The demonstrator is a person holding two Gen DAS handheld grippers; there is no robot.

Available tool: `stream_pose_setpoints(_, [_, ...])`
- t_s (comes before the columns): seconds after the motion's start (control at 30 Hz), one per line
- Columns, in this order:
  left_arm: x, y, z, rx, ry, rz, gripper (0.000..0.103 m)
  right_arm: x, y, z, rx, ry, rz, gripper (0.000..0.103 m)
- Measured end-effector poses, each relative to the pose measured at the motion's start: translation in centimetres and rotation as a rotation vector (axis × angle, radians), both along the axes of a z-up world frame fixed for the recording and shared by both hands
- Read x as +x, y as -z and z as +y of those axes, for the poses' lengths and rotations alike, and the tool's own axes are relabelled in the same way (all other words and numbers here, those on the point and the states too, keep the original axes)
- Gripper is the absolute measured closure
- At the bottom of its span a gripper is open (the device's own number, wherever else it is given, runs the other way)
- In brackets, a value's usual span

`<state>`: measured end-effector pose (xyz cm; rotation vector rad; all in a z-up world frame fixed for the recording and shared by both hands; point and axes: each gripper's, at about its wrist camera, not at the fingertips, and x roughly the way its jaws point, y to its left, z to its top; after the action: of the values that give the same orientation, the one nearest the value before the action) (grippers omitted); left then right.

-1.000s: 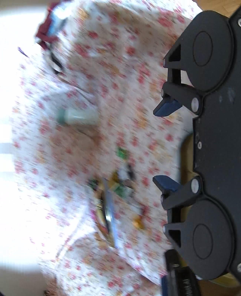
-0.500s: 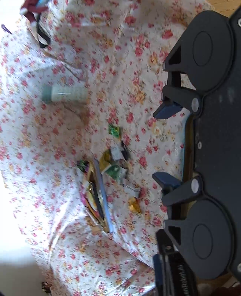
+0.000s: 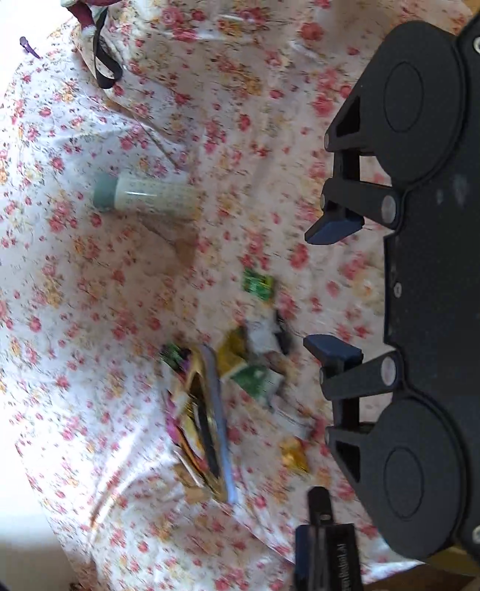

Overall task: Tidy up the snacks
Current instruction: 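Move both tools back toward the snack pile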

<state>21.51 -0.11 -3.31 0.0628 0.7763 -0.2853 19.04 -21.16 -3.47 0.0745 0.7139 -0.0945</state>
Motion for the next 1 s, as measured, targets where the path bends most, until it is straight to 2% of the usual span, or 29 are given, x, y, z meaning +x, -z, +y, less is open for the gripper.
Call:
stream_pose_setpoints(0.17, [2.4, 1.3, 0.3, 0.019, 0.033, 0.015, 0.048, 2.9, -0.2, -1.3, 0.038, 0.028, 0.001, 0.051])
stream_pose_setpoints(0.33, [3.9, 2.8, -0.1, 0.121, 0.097, 0.002, 0.051, 5.2, 0.1, -1.7, 0.043, 0.008, 0.015, 0.051])
stream_pose_setpoints(0.43, [4.7, 3.7, 0.0, 0.154, 0.093, 0.002, 0.051, 5.9, 0.5, -1.7, 0.053, -0.008, 0.019, 0.051])
stream_pose_setpoints(0.6, [6.4, 5.1, 0.0, 0.166, 0.097, 0.03, 0.052, 6.8, 1.5, -1.6, 0.062, -0.018, 0.052, 0.051])
stream_pose_setpoints(0.67, [6.8, 5.4, 0.0, 0.159, 0.103, 0.012, 0.052, 7.0, 1.9, -1.6, 0.072, -0.022, 0.064, 0.051])
stream_pose_setpoints(0.83, [8.0, 5.4, -0.5, 0.152, 0.108, 0.005, 0.066, 7.5, 2.3, -1.8, 0.106, -0.02, 0.072, 0.051])
stream_pose_setpoints(1.0, [8.3, 5.7, -0.4, 0.121, 0.1, -0.021, 0.067, 7.9, 2.3, -2.1, 0.14, -0.01, 0.083, 0.052])
